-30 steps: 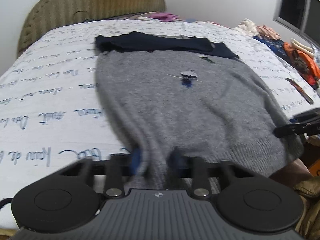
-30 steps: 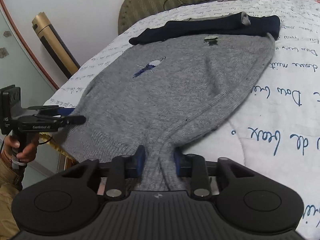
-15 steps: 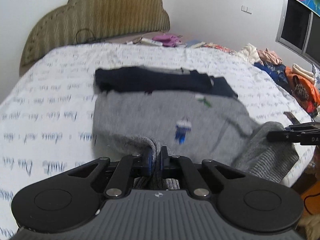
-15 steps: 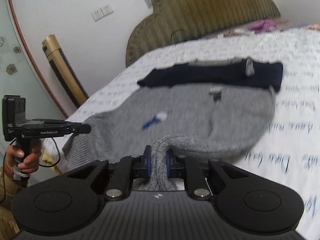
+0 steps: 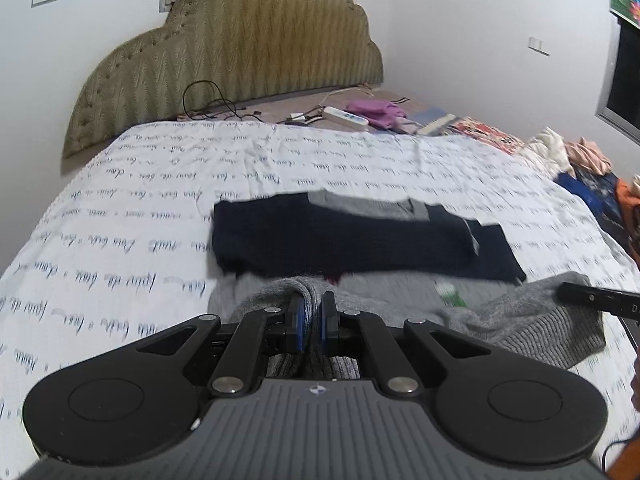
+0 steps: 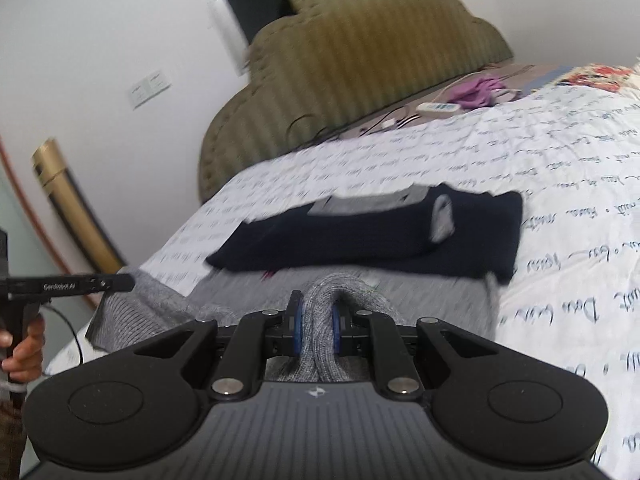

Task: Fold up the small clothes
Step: 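Lift the hem with both grippers and fold it over the sleeves toward the collar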

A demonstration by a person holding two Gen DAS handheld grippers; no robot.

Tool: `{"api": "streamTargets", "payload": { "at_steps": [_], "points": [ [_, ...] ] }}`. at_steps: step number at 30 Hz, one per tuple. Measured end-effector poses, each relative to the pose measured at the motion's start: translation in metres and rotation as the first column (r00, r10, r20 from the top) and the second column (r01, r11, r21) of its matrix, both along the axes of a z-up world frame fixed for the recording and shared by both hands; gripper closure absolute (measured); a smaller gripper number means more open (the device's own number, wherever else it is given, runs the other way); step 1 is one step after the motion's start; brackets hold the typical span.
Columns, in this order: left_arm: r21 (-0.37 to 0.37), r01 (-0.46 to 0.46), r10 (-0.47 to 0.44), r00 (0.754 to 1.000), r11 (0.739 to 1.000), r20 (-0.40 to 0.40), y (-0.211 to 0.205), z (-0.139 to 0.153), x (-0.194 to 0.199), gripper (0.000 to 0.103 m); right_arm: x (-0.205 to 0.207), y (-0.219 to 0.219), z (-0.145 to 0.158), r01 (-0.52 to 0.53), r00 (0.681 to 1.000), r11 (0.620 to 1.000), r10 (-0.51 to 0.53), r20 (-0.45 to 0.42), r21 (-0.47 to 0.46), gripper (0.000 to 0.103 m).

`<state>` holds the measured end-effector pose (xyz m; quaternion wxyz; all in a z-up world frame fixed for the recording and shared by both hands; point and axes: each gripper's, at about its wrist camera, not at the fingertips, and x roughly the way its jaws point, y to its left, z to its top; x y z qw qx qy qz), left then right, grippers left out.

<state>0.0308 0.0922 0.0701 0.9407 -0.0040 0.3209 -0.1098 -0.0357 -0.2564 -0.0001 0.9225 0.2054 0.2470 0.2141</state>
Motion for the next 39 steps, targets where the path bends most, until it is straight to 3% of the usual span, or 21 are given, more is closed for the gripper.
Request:
{"api": "streamTargets", "payload": {
  "at_steps": [9, 23, 25, 28, 30, 31, 34, 39],
  "points": [
    [0.078, -0.022, 0.026, 0.998, 0.997, -0.05, -0.027, -0.007, 0.087, 0.096, 0.071, -0.025, -0.012, 0.111, 0.992, 0.99, -0.105, -0.07, 0.092, 0.089],
    [0.174, -0.062, 0.089, 0.985, 0.983, -0.149, -0.046, -0.05, 0.174, 0.095, 0.167, -0.041, -0.047, 0.156, 0.967, 0.983, -0.133, -0.217, 0.094, 0.089],
    [0.181, -0.052, 0.084, 0.981, 0.982, -0.173, -0.045, -0.06, 0.18, 0.087, 0.174, -0.041, -0.053, 0.146, 0.962, 0.986, -0.122, -0.243, 0.082, 0.089],
    [0.148, -0.047, 0.076, 0.978, 0.988, -0.195, -0.036, -0.066, 0.181, 0.065, 0.168, -0.044, -0.052, 0.167, 0.958, 0.984, -0.148, -0.246, 0.059, 0.089],
    [0.129, -0.058, 0.082, 0.978, 0.99, -0.192, -0.026, -0.065, 0.177, 0.035, 0.157, -0.046, -0.047, 0.185, 0.96, 0.982, -0.176, -0.218, 0.022, 0.089],
    [0.125, -0.067, 0.089, 0.981, 0.99, -0.175, -0.021, -0.062, 0.173, 0.031, 0.152, -0.046, -0.044, 0.189, 0.962, 0.982, -0.184, -0.201, 0.002, 0.089],
    [0.141, -0.071, 0.091, 0.986, 0.988, -0.141, -0.013, -0.054, 0.158, 0.029, 0.134, -0.045, -0.039, 0.17, 0.969, 0.985, -0.17, -0.178, -0.014, 0.088],
    [0.141, -0.02, 0.043, 0.987, 0.99, -0.157, -0.007, -0.059, 0.129, 0.031, 0.108, -0.034, -0.04, 0.104, 0.981, 0.994, -0.108, -0.16, -0.035, 0.088]
  ]
}}
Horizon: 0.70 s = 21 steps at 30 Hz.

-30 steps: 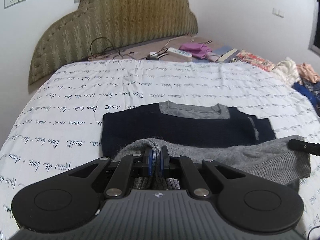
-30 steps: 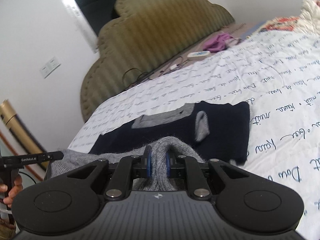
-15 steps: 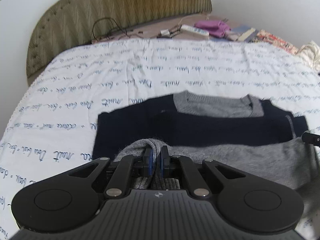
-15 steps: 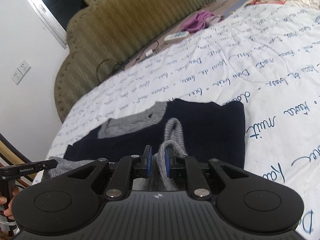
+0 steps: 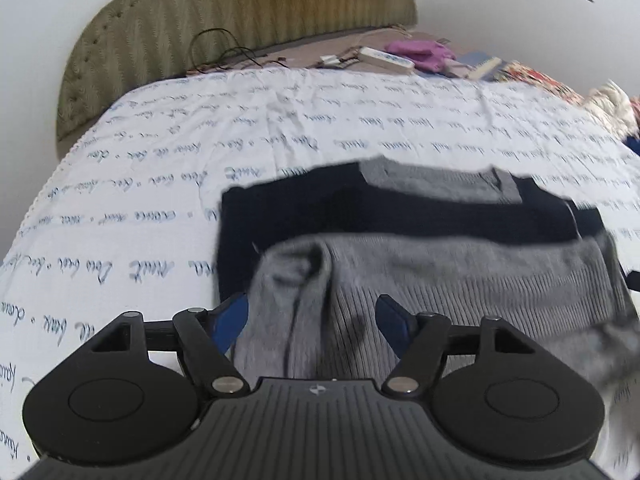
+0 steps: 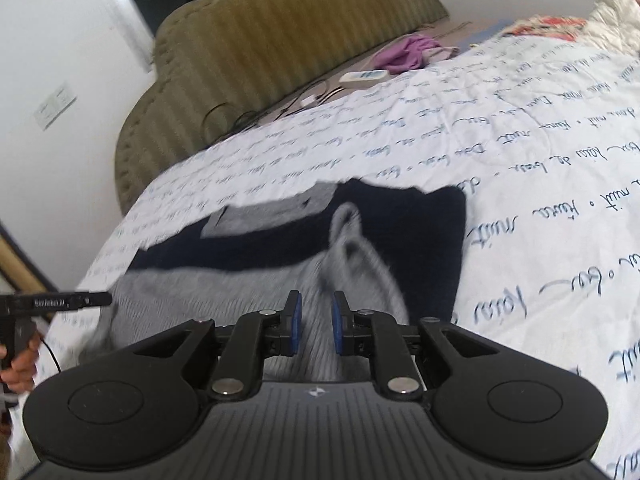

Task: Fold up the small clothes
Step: 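Lift the hem with both grippers and fold it over the sleeves toward the collar, then open both grippers and release the hem near the collar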

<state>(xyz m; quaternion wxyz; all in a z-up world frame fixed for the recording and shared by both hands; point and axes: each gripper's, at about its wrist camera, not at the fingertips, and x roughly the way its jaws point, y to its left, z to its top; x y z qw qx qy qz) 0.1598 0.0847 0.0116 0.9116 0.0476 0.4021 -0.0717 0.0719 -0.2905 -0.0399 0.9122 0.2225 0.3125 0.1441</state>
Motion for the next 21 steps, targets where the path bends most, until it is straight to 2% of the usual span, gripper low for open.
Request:
{"api": "streamTargets", "payload": {
  "at_steps": [2, 5, 6, 9, 11, 13, 14, 15, 16, 17, 19, 21],
  "points": [
    [0.008, 0.029, -0.029, 0.999, 1.0, -0.014, -0.002, -0.007, -0.009, 0.03, -0.009, 0.016, 0.001, -0.039, 0.999, 0.995, 0.04, 0.013, -0.09, 0.085],
    [0.016, 0.032, -0.032, 0.999, 0.999, -0.035, -0.004, -0.021, -0.012, 0.03, -0.019, 0.043, 0.0, -0.081, 0.995, 0.958, 0.093, 0.032, -0.274, 0.057],
    [0.013, 0.025, -0.024, 0.999, 1.0, -0.047, -0.003, -0.026, -0.011, 0.03, -0.021, 0.051, -0.002, -0.091, 0.993, 0.941, 0.11, 0.038, -0.327, 0.044],
    [-0.024, -0.016, 0.014, 0.997, 1.0, -0.079, 0.004, -0.038, -0.006, 0.03, -0.024, 0.07, -0.009, -0.111, 0.988, 0.881, 0.149, 0.047, -0.46, 0.042],
    [-0.067, -0.025, 0.019, 0.996, 0.997, -0.087, 0.008, -0.042, -0.003, 0.03, -0.024, 0.078, -0.014, -0.116, 0.986, 0.853, 0.161, 0.046, -0.508, 0.043],
    [-0.095, -0.039, 0.03, 0.995, 0.995, -0.092, 0.01, -0.043, 0.0, 0.034, -0.016, 0.082, -0.019, -0.111, 0.987, 0.846, 0.156, 0.043, -0.521, 0.044],
    [-0.107, -0.045, 0.035, 0.995, 0.993, -0.095, 0.01, -0.043, 0.001, 0.042, -0.012, 0.081, -0.021, -0.109, 0.988, 0.85, 0.152, 0.042, -0.515, 0.045],
    [-0.118, -0.047, 0.036, 0.995, 0.992, -0.097, 0.011, -0.042, 0.001, 0.061, -0.008, 0.08, -0.022, -0.107, 0.988, 0.86, 0.147, 0.041, -0.498, 0.058],
    [-0.131, -0.046, 0.033, 0.995, 0.99, -0.099, 0.011, -0.041, 0.001, 0.069, -0.004, 0.079, -0.022, -0.102, 0.989, 0.87, 0.139, 0.041, -0.482, 0.076],
    [-0.143, -0.048, 0.034, 0.994, 0.989, -0.102, 0.011, -0.04, 0.001, 0.084, -0.002, 0.078, -0.021, -0.093, 0.991, 0.878, 0.129, 0.045, -0.469, 0.08],
    [-0.152, -0.051, 0.036, 0.994, 0.987, -0.105, 0.012, -0.037, 0.001, 0.089, -0.003, 0.075, -0.017, -0.074, 0.991, 0.888, 0.118, 0.069, -0.455, 0.088],
    [-0.133, -0.051, 0.039, 0.995, 0.99, -0.093, 0.008, -0.033, -0.001, 0.091, -0.006, 0.074, -0.013, -0.059, 0.988, 0.891, 0.117, 0.102, -0.451, 0.089]
  ]
}}
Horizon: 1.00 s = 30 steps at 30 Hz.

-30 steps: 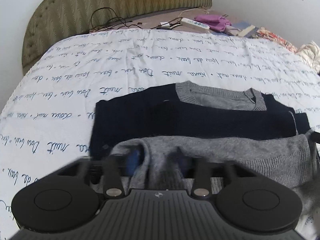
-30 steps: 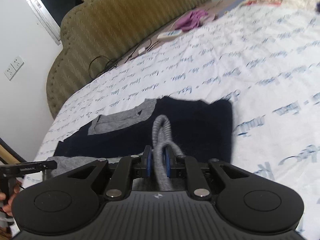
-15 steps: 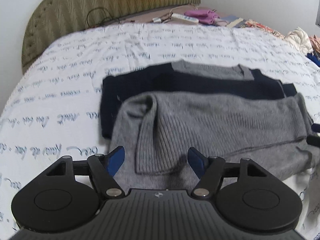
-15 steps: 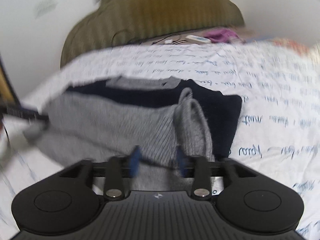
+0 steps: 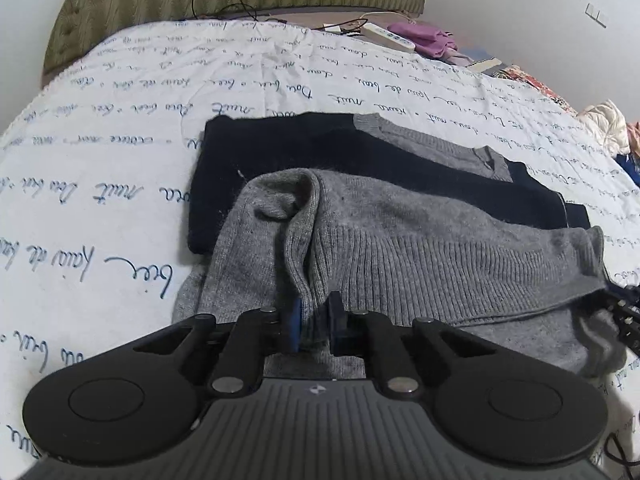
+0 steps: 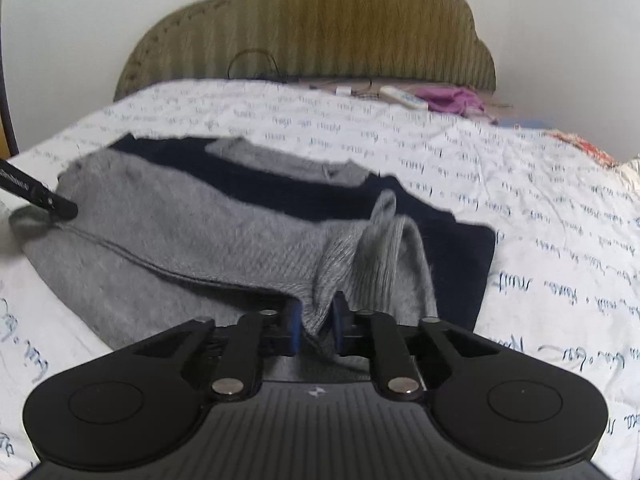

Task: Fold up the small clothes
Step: 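Open both grippers and release the hem near the collar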

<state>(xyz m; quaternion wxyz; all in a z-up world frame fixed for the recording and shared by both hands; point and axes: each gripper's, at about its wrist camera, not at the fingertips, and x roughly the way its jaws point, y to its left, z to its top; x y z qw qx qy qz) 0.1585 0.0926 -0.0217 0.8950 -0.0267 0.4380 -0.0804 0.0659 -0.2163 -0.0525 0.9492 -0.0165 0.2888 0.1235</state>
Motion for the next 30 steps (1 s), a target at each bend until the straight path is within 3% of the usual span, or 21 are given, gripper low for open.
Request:
{"api": "streamTargets", "payload": {
  "at_steps": [6, 12, 21, 22, 25, 27, 30],
  "points": [
    [-0.001, 0.019, -0.019, 0.995, 1.0, 0.095, -0.015, 0.03, 0.001, 0.091, -0.002, -0.007, 0.021, 0.034, 0.993, 0.999, -0.034, 0.117, 0.004, 0.091],
    [0.023, 0.002, -0.006, 0.987, 1.0, 0.159, -0.03, 0.057, 0.041, 0.091, 0.029, -0.015, 0.042, 0.074, 0.98, 0.997, -0.069, 0.187, -0.019, 0.091],
    [0.054, -0.083, 0.077, 0.991, 0.995, 0.107, -0.038, 0.035, 0.114, 0.089, 0.099, -0.025, 0.039, 0.134, 0.978, 0.99, -0.125, 0.167, -0.045, 0.091],
    [0.057, -0.09, 0.084, 0.992, 0.994, 0.097, -0.038, 0.029, 0.121, 0.087, 0.105, -0.025, 0.036, 0.136, 0.979, 0.989, -0.127, 0.159, -0.049, 0.091],
    [0.049, -0.13, 0.125, 0.988, 0.99, 0.091, -0.031, 0.02, 0.131, 0.058, 0.127, -0.024, 0.024, 0.152, 0.983, 0.986, -0.143, 0.113, -0.073, 0.091],
    [0.045, -0.177, 0.171, 0.979, 0.983, 0.113, -0.024, 0.021, 0.132, 0.028, 0.14, -0.027, 0.015, 0.181, 0.981, 0.98, -0.174, 0.082, -0.087, 0.087],
    [0.031, -0.215, 0.207, 0.964, 0.976, 0.165, -0.013, 0.031, 0.126, 0.019, 0.137, -0.038, 0.018, 0.266, 0.959, 0.959, -0.253, 0.124, -0.102, 0.082]
  ]
}}
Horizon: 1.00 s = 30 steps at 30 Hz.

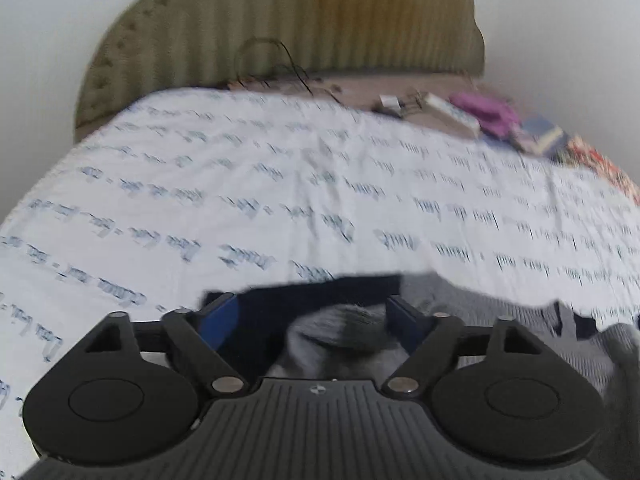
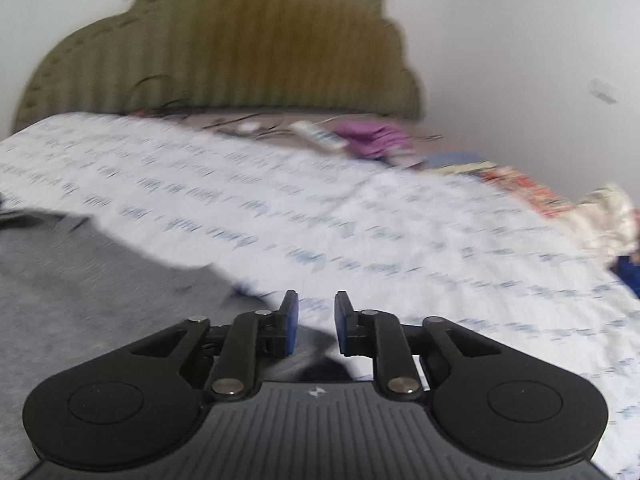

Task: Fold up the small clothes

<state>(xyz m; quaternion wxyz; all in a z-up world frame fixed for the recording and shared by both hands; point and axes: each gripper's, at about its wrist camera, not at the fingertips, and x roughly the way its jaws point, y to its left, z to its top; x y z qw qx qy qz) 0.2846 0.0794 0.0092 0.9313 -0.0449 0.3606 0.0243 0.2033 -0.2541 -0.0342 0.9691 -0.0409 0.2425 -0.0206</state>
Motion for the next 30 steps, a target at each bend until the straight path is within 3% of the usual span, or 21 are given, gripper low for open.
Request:
{"api": "streamTargets", "payload": {
  "at_steps": [3, 6, 9, 11, 13, 16, 18, 20, 23, 25, 27, 30],
  "points": [
    [0.041, -0.013, 0.012, 1.0, 0.999, 0.02, 0.007, 0.008, -0.005, 0.019, -0.014, -0.022, 0.013, 0.07, 0.996, 0.995, -0.074, 0.058, 0.065, 0.069],
    [0.092, -0.026, 0.022, 0.999, 0.995, 0.039, 0.008, 0.012, -0.012, 0.019, -0.031, -0.039, 0.025, 0.043, 0.995, 0.988, -0.055, 0.078, 0.152, 0.062],
    [0.148, 0.027, -0.035, 0.998, 0.989, 0.049, 0.002, 0.009, -0.021, 0.019, -0.041, -0.038, 0.024, -0.135, 0.991, 0.959, 0.131, 0.032, 0.251, 0.05],
    [0.189, 0.087, -0.095, 0.995, 0.978, 0.036, -0.008, 0.003, -0.024, 0.019, -0.041, -0.029, 0.014, -0.271, 0.955, 0.901, 0.297, -0.027, 0.338, 0.05],
    [0.233, 0.138, -0.145, 0.989, 0.963, 0.014, -0.02, -0.004, -0.026, 0.019, -0.034, -0.02, 0.002, -0.305, 0.928, 0.88, 0.36, -0.093, 0.363, 0.05],
    [0.325, 0.151, -0.159, 0.987, 0.933, -0.003, -0.033, -0.017, -0.025, 0.019, -0.023, -0.023, -0.009, -0.183, 0.965, 0.939, 0.229, -0.131, 0.29, 0.049],
    [0.353, 0.118, -0.118, 0.993, 0.928, -0.021, -0.033, -0.021, -0.023, 0.021, -0.016, -0.038, -0.01, 0.027, 0.991, 0.978, 0.001, -0.133, 0.209, 0.047],
    [0.322, 0.124, -0.126, 0.992, 0.939, -0.015, -0.029, -0.018, -0.027, 0.02, -0.022, -0.056, -0.004, 0.144, 0.987, 0.966, -0.125, -0.103, 0.213, 0.045],
    [0.311, 0.133, -0.141, 0.99, 0.941, 0.004, -0.036, -0.013, -0.036, 0.019, -0.039, -0.079, 0.003, 0.085, 0.996, 0.93, -0.069, -0.058, 0.359, 0.045],
    [0.31, 0.154, -0.166, 0.986, 0.938, 0.013, -0.047, -0.012, -0.042, 0.019, -0.041, -0.078, 0.006, -0.008, 0.998, 0.911, 0.032, -0.052, 0.412, 0.044],
    [0.302, 0.17, -0.181, 0.983, 0.938, 0.008, -0.058, -0.013, -0.046, 0.019, -0.035, -0.071, 0.0, -0.106, 0.983, 0.853, 0.168, -0.078, 0.511, 0.042],
    [0.264, 0.198, -0.199, 0.98, 0.944, -0.026, -0.065, -0.017, -0.051, 0.019, -0.029, -0.071, -0.012, -0.022, 0.983, 0.819, 0.123, -0.139, 0.574, 0.042]
  ]
}}
